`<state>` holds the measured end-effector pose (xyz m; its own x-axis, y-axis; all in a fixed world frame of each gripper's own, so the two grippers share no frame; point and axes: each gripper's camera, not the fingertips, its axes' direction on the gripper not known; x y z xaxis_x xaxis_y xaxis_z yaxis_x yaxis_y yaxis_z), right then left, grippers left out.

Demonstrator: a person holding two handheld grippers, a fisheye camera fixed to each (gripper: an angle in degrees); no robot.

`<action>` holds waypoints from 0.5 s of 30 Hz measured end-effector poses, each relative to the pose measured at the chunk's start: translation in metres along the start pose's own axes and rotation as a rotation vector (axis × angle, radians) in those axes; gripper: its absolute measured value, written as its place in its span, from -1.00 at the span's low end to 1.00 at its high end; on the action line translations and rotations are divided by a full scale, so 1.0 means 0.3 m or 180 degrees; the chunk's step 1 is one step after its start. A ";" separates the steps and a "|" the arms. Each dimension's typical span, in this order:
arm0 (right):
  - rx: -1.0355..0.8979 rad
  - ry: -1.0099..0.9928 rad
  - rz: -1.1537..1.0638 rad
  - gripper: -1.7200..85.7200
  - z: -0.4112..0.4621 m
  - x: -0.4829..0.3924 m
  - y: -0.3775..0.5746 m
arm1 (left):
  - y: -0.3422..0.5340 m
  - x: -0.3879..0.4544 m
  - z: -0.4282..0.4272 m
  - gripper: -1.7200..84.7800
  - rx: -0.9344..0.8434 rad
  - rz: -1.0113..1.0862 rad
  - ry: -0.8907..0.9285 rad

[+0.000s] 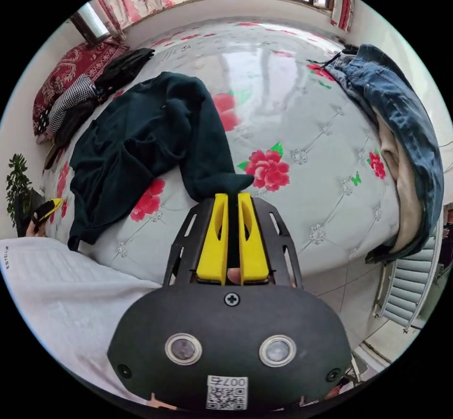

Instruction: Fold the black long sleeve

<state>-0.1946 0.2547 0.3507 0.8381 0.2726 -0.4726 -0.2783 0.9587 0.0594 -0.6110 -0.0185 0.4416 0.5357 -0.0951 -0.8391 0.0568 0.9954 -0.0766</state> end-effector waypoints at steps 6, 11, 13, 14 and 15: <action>0.0927 0.0449 0.0562 -0.84 -0.376 0.441 -0.333 | 0.069 0.068 0.024 -0.73 -0.0027 -0.0075 -0.0127; 0.1259 0.0310 0.0447 -0.83 -0.361 0.392 -0.333 | 0.115 0.123 0.089 -0.71 -0.0050 -0.0177 -0.0010; 0.1100 -0.0436 0.0097 -0.82 -0.214 0.239 -0.252 | 0.119 0.147 0.110 -0.70 -0.0094 -0.0123 0.0016; 0.1027 -0.0675 -0.0008 -0.81 -0.170 0.192 -0.228 | 0.116 0.166 0.125 -0.68 -0.0139 -0.0051 0.0028; 0.0833 -0.1094 -0.0205 -0.81 -0.075 0.087 -0.181 | 0.114 0.177 0.133 -0.68 -0.0165 -0.0012 0.0039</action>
<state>-0.1681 0.2081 0.3153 0.9696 0.1804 -0.1651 -0.1291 0.9509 0.2812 -0.5470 0.0102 0.4160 0.5253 -0.0991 -0.8452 0.0148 0.9941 -0.1073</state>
